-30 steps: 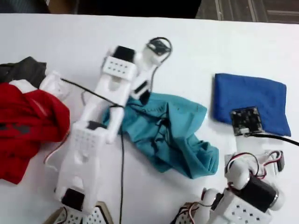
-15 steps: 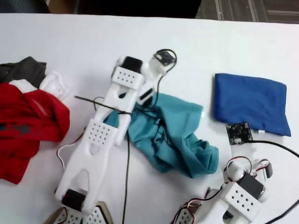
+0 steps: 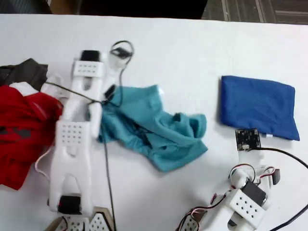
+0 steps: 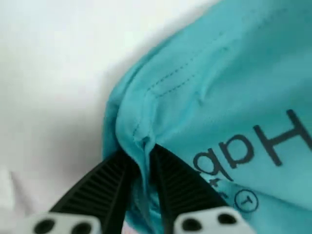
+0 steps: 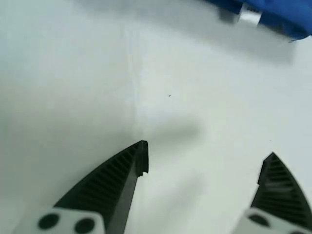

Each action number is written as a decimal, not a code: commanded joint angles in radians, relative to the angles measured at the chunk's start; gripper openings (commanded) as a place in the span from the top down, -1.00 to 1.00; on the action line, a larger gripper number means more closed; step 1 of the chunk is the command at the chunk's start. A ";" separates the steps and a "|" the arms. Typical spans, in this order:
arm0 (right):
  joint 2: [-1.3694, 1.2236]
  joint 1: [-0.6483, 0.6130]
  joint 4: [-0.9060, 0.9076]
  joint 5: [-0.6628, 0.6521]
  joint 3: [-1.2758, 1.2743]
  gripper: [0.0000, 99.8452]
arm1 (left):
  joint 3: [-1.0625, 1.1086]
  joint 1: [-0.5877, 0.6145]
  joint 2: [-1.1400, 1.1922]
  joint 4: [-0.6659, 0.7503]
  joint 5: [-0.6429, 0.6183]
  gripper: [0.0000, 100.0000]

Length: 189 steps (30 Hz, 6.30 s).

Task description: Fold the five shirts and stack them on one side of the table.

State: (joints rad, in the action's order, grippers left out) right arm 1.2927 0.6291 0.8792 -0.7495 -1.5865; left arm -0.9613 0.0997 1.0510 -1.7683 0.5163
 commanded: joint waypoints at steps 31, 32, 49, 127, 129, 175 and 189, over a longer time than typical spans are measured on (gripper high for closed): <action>-0.012 0.004 -0.021 0.014 0.000 0.28 | 0.607 -0.104 -0.792 0.216 -0.075 0.49; -0.012 0.004 -0.021 0.014 0.000 0.28 | 0.547 -0.114 -0.706 0.222 -0.103 0.49; -0.012 0.004 -0.021 0.014 -0.002 0.28 | -0.337 -0.130 0.121 -0.023 -0.236 0.86; -0.012 0.004 -0.019 0.014 -0.002 0.28 | 1.148 -0.089 -0.953 -0.017 0.017 0.95; -0.012 0.004 -0.019 0.014 -0.002 0.28 | 1.256 -0.071 -1.000 -0.015 0.089 0.95; -0.012 0.004 -0.019 0.011 -0.002 0.28 | 1.198 0.180 -0.829 -0.018 0.528 0.95; -0.012 0.004 -0.019 0.009 -0.002 0.28 | 1.159 0.115 -0.936 -0.020 0.457 0.95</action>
State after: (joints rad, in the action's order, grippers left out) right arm 1.2927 0.6291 0.8761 -0.7419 -1.5911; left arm 0.2371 0.2470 0.2179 -1.7607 1.0273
